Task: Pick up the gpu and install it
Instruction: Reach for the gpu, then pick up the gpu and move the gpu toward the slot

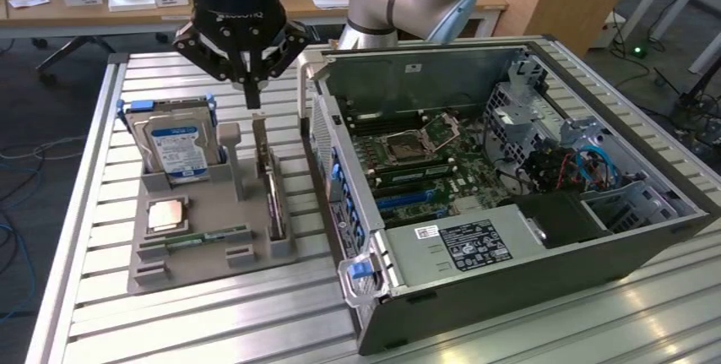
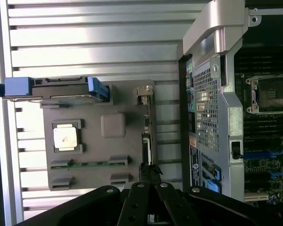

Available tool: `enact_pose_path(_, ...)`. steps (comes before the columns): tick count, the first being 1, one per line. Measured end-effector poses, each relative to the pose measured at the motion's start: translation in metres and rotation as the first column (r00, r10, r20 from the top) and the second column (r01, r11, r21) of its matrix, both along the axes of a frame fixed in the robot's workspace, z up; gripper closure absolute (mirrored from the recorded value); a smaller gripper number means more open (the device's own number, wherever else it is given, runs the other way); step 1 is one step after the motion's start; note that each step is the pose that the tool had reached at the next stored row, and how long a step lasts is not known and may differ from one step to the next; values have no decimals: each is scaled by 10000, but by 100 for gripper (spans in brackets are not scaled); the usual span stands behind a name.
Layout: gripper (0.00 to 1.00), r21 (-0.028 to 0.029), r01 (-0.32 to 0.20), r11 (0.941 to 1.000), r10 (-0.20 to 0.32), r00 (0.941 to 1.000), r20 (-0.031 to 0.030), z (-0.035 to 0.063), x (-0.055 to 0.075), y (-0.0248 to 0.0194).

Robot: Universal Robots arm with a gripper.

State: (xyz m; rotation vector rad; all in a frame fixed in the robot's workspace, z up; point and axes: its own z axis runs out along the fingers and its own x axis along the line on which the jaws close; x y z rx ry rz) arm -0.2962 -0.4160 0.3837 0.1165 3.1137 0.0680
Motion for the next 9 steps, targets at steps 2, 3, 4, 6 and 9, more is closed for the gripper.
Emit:
enact_pose_path(2,89,-9,2,10000,-2,10000,0,0,0,-38)
enact_pose_path(3,89,-14,1,10000,-1,10000,0,0,0,-53)
enact_pose_path(4,89,-16,0,10000,0,10000,-1,0,0,-59)
enact_pose_path(6,89,-17,1,10000,-1,10000,0,0,0,-59)
enact_pose_path(9,89,-17,1,10000,-1,10000,0,0,0,-60)
